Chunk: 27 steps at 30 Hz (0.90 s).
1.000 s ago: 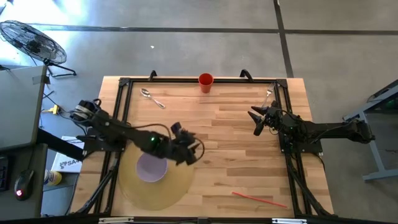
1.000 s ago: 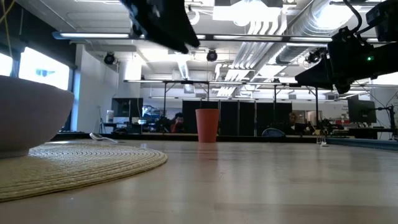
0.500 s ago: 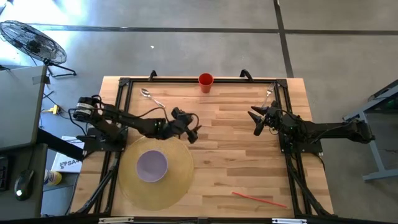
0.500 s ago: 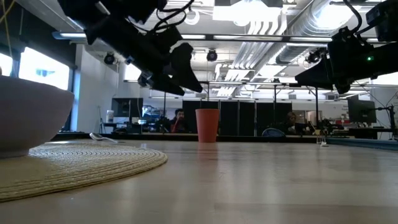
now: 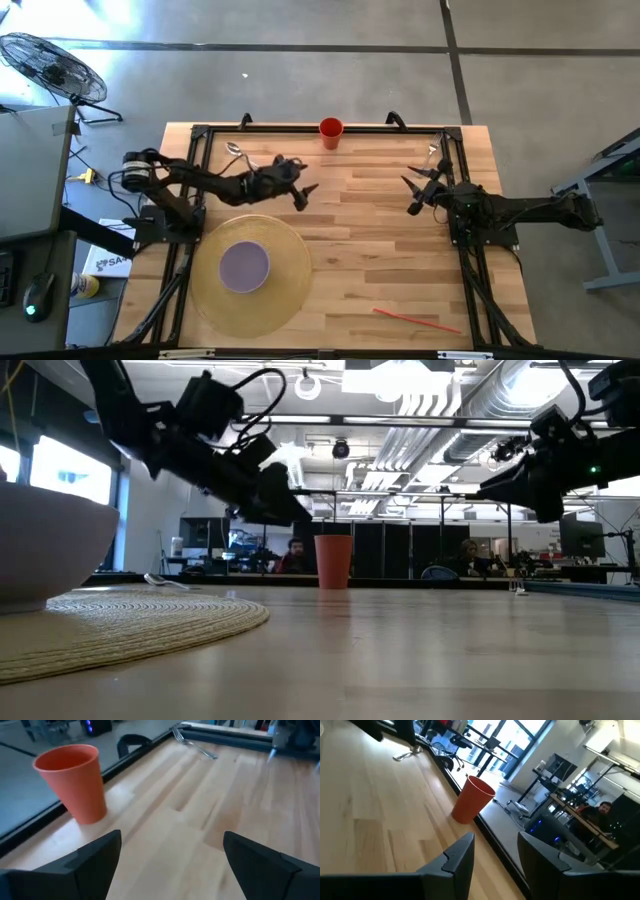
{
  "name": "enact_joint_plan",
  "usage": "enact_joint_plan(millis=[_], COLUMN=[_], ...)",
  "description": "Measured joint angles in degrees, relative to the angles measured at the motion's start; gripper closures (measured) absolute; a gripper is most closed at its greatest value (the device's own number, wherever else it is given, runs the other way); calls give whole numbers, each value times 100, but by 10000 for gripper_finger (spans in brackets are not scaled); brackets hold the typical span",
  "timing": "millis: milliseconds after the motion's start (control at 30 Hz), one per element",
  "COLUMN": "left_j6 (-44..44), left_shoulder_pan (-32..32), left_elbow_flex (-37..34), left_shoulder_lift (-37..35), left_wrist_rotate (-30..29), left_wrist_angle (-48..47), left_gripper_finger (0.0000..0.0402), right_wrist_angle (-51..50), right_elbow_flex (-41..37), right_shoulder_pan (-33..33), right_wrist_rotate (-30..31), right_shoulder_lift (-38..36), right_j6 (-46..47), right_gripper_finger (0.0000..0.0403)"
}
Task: Pick & Place Utensil
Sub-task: Put the orange cup to the top right of the purple bowl on the brown mat
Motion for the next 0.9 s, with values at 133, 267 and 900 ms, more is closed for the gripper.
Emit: enact_joint_plan(millis=[133, 267, 900], left_j6=[107, 230, 869], left_shoulder_pan=[394, 794, 2260], left_elbow_flex=[-342, -493, 1552], left_shoulder_lift=[0, 0, 1135], left_wrist_rotate=[454, 871, 1082], left_wrist_angle=[582, 681, -1259], left_gripper_finger=[55, 55, 203], right_wrist_angle=[276, 755, 2063], right_elbow_flex=[0, 1, -1], right_shoulder_pan=[-1, 2, 6], right_wrist_rotate=[-689, -1744, -1000], right_shoulder_lift=[4, 2, 303], right_j6=[1574, 3923, 4174], right_gripper_finger=[256, 258, 258])
